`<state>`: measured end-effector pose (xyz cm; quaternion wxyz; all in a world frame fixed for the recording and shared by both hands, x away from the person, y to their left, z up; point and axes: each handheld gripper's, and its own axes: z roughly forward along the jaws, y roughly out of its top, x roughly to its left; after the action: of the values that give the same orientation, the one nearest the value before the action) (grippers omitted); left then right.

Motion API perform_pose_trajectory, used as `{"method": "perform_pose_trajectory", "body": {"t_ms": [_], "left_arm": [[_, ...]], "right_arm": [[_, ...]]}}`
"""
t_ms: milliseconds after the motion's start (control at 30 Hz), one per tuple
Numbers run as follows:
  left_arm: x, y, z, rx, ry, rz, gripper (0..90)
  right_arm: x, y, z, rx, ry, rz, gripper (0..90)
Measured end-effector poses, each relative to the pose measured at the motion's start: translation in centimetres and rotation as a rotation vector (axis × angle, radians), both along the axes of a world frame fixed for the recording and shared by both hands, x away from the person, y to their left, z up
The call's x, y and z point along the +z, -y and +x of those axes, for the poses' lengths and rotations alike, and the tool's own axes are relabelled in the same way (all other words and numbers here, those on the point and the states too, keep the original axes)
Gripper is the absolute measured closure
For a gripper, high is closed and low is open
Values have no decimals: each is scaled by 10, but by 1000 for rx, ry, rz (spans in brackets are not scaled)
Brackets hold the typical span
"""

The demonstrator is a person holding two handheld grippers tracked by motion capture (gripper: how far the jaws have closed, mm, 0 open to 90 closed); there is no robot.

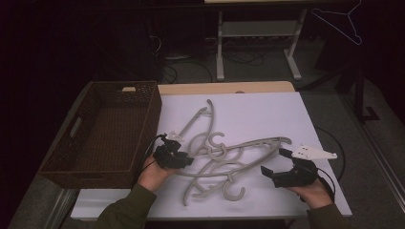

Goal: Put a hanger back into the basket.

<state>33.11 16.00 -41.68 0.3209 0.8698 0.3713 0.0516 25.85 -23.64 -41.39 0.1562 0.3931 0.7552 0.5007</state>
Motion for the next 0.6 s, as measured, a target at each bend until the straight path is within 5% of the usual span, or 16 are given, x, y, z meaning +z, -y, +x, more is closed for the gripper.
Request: {"method": "perform_pose_trajectory", "body": {"t_ms": [300, 600], "left_arm": [[-1, 4, 2, -7, -26, 26, 680], [1, 5, 2, -32, -11, 68, 739]], "right_arm": [[0, 0, 0, 0, 1, 0, 12], [-1, 1, 0, -1, 1, 0, 12]]}}
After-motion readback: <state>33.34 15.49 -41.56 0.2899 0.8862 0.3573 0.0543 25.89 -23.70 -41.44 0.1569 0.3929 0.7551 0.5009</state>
